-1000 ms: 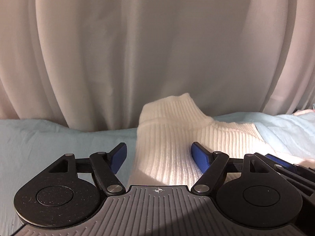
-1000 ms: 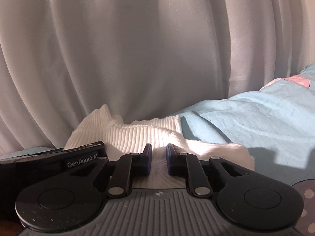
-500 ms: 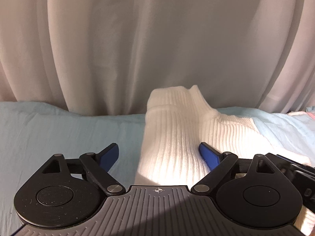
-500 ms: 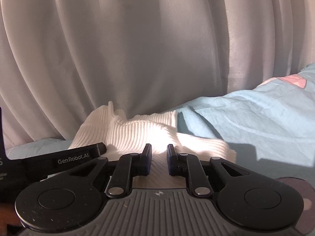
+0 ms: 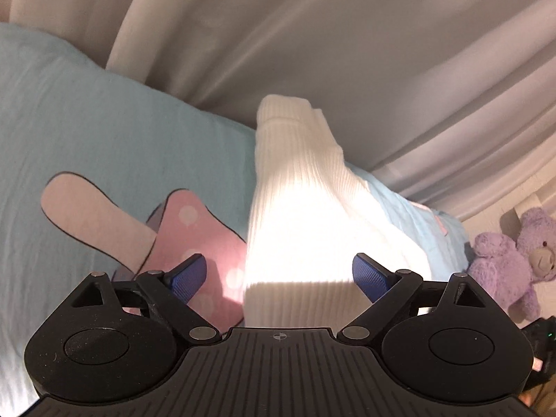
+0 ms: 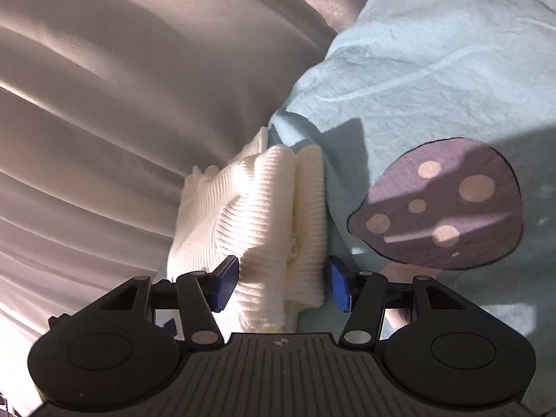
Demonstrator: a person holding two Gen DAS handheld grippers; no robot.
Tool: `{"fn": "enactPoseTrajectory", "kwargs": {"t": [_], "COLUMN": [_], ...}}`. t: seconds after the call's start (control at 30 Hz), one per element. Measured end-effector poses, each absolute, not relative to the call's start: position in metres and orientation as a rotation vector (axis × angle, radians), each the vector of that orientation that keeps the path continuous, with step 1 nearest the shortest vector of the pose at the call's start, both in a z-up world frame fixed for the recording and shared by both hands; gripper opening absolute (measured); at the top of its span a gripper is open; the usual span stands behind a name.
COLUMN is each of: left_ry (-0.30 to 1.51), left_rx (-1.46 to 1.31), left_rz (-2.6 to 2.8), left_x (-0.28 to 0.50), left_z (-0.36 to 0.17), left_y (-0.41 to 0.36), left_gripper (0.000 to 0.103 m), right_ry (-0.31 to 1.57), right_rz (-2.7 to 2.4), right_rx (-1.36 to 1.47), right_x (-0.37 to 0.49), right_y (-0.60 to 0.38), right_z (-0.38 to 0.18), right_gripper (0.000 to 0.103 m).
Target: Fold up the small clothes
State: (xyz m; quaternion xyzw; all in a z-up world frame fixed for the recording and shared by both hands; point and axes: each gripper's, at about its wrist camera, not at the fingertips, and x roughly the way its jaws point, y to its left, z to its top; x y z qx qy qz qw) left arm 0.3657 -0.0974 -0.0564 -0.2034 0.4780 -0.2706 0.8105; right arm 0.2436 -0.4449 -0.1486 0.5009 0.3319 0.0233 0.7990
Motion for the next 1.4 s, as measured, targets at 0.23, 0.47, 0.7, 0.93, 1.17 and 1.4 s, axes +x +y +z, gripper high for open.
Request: {"fn": "enactPoseTrajectory", "kwargs": {"t": [0.23, 0.47, 0.7, 0.93, 1.17, 1.4], "left_ry": [1.047, 1.039, 0.985, 0.893, 0.887, 0.800], "left_rx": [-0.517, -0.484, -0.509, -0.534, -0.287, -0.273], "left_rz": [-0.645, -0.622, -0.659, -0.586, -0.309, -0.378], "left_x": [0.383, 0.383, 0.366, 0.317, 0.263, 0.208], "left_z": [-0.068, -0.068, -0.041, -0.001, -0.015, -0.017], "left_y": [-0.112, -0.119, -0.106, -0.041, 0.000, 0.017], "left_gripper": [0.087, 0.068, 0.050, 0.052, 0.058, 0.076], "right_ry": [0.712, 0.712, 0.656, 0.688, 0.798, 0.826], "right_rz": [0.103, 0.146, 0.257, 0.430, 0.283, 0.389], "right_rx": [1.115, 1.059, 0.990, 0.983, 0.890, 0.887], "right_x": [0.267, 0.290, 0.287, 0.290, 0.272, 0.212], "right_y": [-0.449, -0.431, -0.406, -0.356, -0.325, -0.315], "right_z": [-0.152, -0.151, -0.116, -0.103, -0.112, -0.125], "right_gripper": [0.058, 0.032, 0.029, 0.029, 0.046, 0.057]}}
